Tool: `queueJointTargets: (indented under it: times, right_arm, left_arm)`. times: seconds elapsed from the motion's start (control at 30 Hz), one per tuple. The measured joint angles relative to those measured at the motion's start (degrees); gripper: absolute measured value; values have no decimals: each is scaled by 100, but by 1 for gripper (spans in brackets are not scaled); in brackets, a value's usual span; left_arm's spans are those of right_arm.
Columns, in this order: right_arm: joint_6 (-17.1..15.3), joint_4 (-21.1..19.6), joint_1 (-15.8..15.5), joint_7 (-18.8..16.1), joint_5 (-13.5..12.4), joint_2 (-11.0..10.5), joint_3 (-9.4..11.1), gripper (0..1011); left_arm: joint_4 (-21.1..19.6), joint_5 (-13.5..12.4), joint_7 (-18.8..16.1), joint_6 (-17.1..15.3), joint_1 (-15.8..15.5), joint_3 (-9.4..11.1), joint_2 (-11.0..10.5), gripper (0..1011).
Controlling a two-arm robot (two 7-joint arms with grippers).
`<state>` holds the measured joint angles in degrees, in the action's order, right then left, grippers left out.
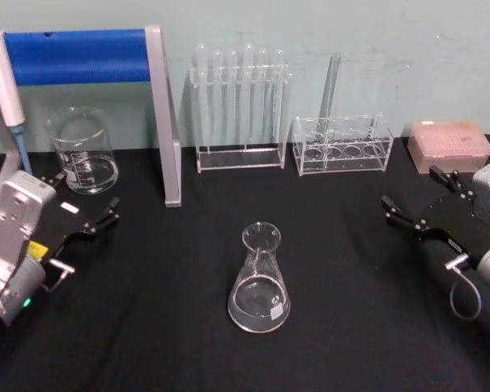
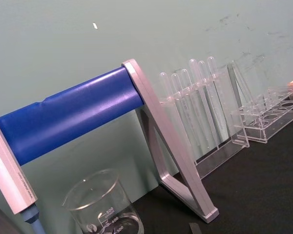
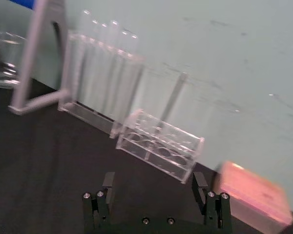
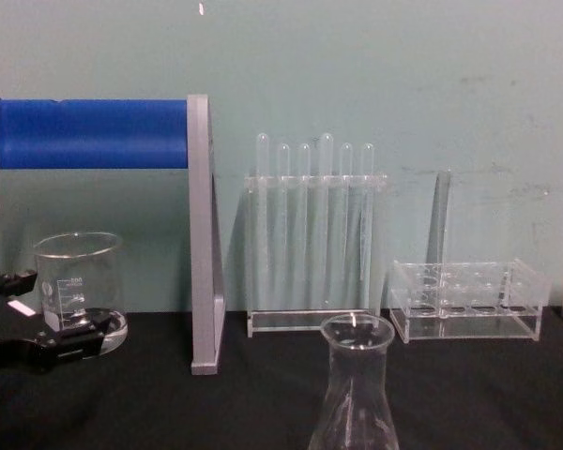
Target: Grasp the erlenmeyer flask with one hand, shake it three times, then place it back.
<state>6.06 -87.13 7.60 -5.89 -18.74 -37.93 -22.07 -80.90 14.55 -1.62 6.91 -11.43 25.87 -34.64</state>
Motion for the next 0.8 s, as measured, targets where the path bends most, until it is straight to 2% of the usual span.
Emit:
queueJointTargets:
  times: [0.07,0.1,0.3,0.47,0.53,0.8]
  right_arm:
    - [-45,-206,-122,-267,-198,-113,71,1002]
    - [-45,-206,-122,-267,-198,-113,71,1003]
    - [-102,-693,-425,-1156,-765,-427,218,1003]
    - [-159,-843,-505,-1760,-1080,-558,237,1003]
    - [-171,-876,-520,-2040,-1198,-590,235,1002]
    - [-222,-895,-459,-2678,-1373,-552,153,1003]
  left_arm:
    - [0,-1,0,0,0,0,0,1001]
    - [0,0,0,0,0,0,0,1001]
    - [0,-1,0,0,0,0,0,1001]
    - [0,0,0,0,0,0,0,1001]
    - [0,-1,0,0,0,0,0,1001]
    - [0,-1,0,0,0,0,0,1001]
